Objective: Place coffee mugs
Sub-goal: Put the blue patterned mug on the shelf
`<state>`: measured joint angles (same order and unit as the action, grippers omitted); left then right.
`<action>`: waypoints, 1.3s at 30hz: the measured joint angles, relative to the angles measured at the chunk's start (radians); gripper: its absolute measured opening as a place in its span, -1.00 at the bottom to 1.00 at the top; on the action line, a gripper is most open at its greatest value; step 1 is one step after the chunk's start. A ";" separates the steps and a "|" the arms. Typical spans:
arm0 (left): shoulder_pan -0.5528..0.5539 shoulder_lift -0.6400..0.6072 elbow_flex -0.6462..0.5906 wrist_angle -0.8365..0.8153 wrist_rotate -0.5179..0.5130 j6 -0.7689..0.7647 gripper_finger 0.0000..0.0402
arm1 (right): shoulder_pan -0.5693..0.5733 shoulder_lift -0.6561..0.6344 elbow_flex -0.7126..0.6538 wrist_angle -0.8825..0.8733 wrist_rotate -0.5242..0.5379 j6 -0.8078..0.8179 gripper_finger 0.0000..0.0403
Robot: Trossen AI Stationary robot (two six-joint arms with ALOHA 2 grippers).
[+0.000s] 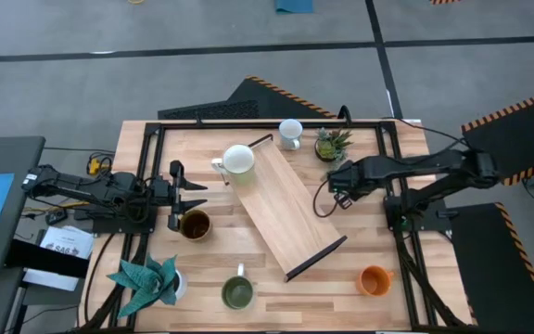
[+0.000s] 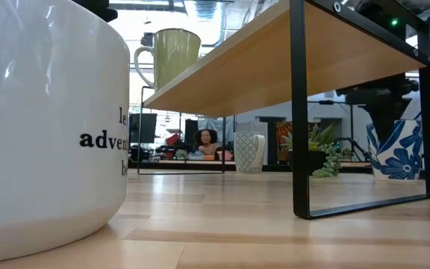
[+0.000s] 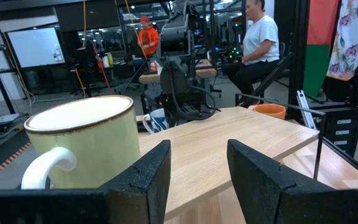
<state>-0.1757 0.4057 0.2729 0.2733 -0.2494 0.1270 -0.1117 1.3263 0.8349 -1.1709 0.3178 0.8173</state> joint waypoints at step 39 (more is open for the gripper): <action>0.000 0.000 0.000 0.007 -0.023 0.008 -0.28 | 0.084 0.552 1.239 -0.097 -0.059 -0.693 -0.79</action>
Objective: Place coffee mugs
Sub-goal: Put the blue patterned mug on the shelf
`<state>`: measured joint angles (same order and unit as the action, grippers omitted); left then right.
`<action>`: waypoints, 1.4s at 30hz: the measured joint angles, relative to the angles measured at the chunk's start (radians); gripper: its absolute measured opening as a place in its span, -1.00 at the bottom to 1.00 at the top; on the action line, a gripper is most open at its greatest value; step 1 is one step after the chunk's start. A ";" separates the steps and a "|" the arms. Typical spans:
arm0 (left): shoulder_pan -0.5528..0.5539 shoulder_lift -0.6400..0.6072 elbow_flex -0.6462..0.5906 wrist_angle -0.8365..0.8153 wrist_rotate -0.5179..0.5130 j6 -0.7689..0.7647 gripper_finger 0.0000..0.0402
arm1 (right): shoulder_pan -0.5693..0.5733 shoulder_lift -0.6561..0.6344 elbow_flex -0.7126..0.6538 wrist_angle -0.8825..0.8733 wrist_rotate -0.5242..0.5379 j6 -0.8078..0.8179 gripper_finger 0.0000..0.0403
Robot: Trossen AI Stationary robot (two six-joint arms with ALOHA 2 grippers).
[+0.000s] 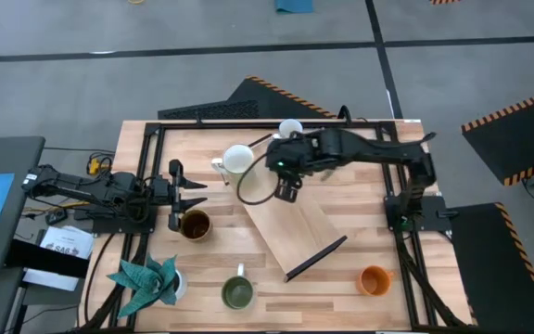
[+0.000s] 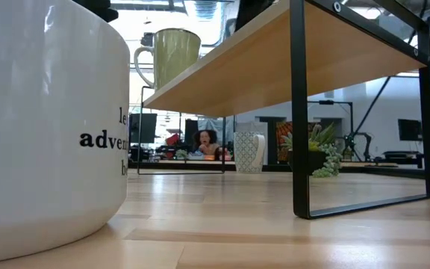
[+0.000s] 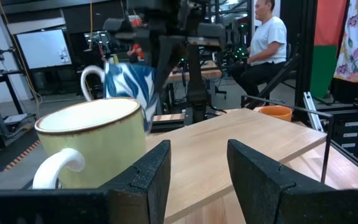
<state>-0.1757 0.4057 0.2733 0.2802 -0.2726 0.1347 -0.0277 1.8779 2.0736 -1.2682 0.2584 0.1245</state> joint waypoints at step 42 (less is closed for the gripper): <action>0.000 0.000 0.000 0.011 0.001 0.018 -0.28 | -0.048 0.085 0.049 0.062 -0.089 -0.028 -0.51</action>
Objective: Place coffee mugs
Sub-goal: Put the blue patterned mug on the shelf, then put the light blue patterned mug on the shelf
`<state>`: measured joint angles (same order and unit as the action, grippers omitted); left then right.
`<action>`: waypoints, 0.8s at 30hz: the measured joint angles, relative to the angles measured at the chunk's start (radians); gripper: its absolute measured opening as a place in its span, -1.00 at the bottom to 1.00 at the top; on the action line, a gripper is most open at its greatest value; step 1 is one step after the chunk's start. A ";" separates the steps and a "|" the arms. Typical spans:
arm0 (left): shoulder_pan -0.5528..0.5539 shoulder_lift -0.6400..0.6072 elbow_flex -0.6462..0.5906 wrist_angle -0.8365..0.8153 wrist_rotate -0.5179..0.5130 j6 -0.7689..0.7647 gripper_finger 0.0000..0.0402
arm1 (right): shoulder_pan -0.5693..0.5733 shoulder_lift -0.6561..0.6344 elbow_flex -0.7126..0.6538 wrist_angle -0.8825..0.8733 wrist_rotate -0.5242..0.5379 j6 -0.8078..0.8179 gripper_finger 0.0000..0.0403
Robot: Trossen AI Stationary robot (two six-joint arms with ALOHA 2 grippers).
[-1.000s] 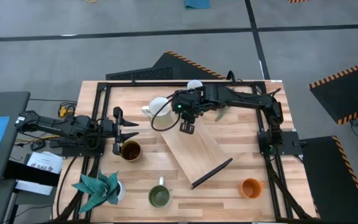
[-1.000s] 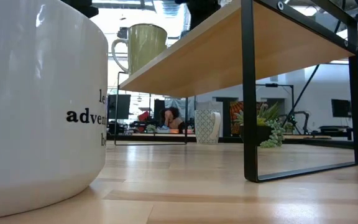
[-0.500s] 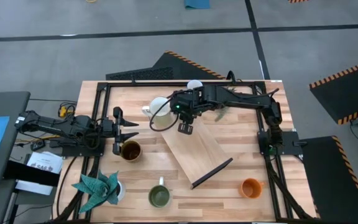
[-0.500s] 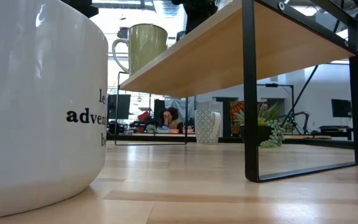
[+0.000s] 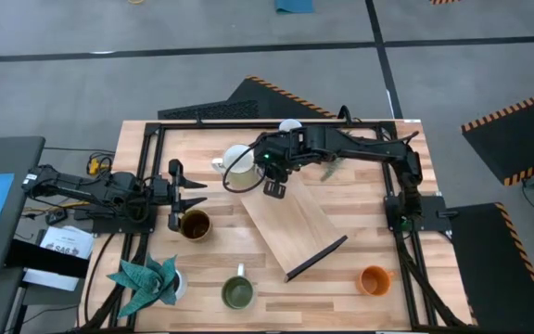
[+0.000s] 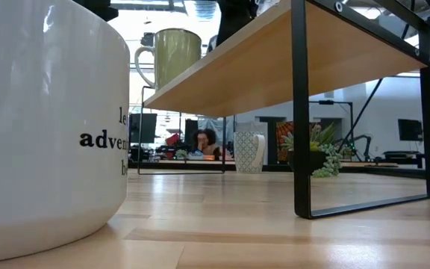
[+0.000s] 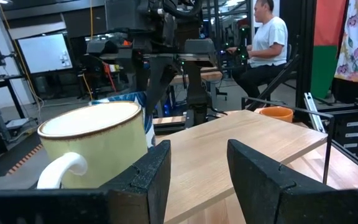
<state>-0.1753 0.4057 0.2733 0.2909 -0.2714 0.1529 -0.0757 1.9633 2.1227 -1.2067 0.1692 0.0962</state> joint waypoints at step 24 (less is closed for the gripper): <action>0.000 0.000 0.000 -0.001 -0.001 0.001 -0.28 | -0.048 -0.007 0.200 -0.225 0.019 -0.015 -0.06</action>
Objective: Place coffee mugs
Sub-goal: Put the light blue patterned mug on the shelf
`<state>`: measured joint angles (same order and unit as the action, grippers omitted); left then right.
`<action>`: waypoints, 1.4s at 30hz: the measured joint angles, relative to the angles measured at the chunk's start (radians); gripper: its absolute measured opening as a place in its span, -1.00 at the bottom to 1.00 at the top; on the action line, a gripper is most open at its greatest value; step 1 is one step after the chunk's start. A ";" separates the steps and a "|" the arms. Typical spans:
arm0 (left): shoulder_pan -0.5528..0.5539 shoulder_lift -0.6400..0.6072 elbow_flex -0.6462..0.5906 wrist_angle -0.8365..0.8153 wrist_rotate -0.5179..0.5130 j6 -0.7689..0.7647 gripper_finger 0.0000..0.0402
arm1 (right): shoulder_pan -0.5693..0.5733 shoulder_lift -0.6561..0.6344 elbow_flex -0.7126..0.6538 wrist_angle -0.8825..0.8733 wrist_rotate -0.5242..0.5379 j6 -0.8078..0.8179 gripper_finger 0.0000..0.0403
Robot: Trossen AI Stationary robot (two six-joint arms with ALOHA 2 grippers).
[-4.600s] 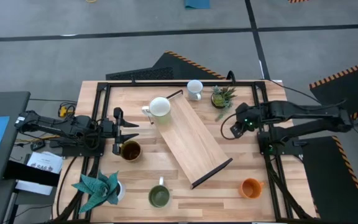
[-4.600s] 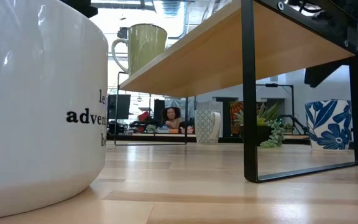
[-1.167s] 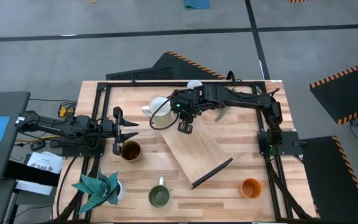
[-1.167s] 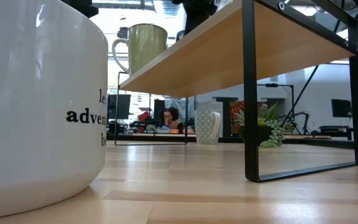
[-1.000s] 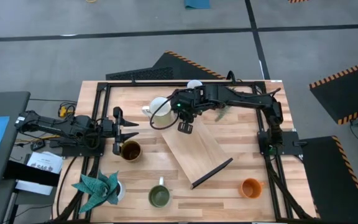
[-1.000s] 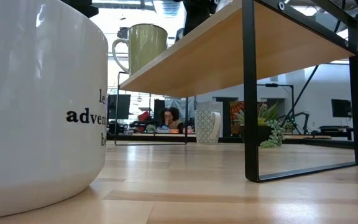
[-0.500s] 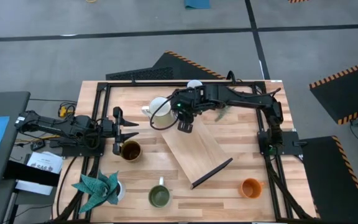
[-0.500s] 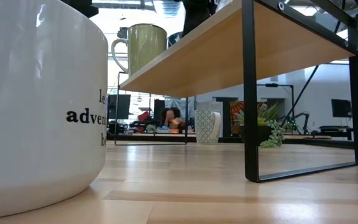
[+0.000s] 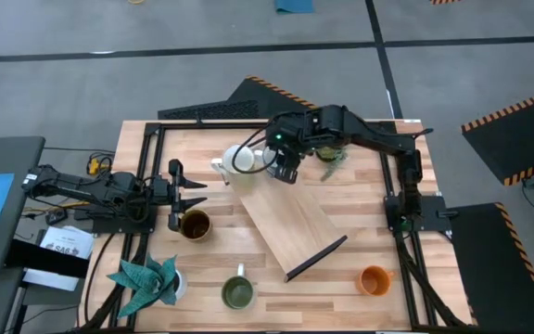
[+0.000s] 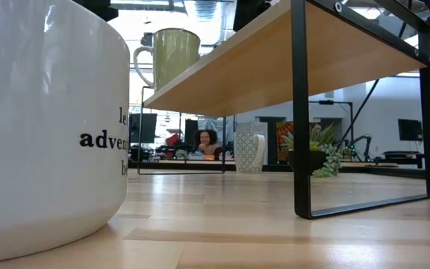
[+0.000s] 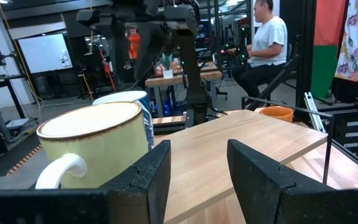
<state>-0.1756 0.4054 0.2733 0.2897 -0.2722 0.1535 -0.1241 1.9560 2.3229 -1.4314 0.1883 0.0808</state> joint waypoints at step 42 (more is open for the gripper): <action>0.000 0.000 0.000 -0.044 -0.024 -0.042 -0.28 | -0.478 -0.459 -1.215 1.117 -0.035 0.491 -0.06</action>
<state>-0.1757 0.4049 0.2733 0.2455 -0.2961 0.1114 -0.6025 1.4972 1.1080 -0.3141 0.1533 0.5713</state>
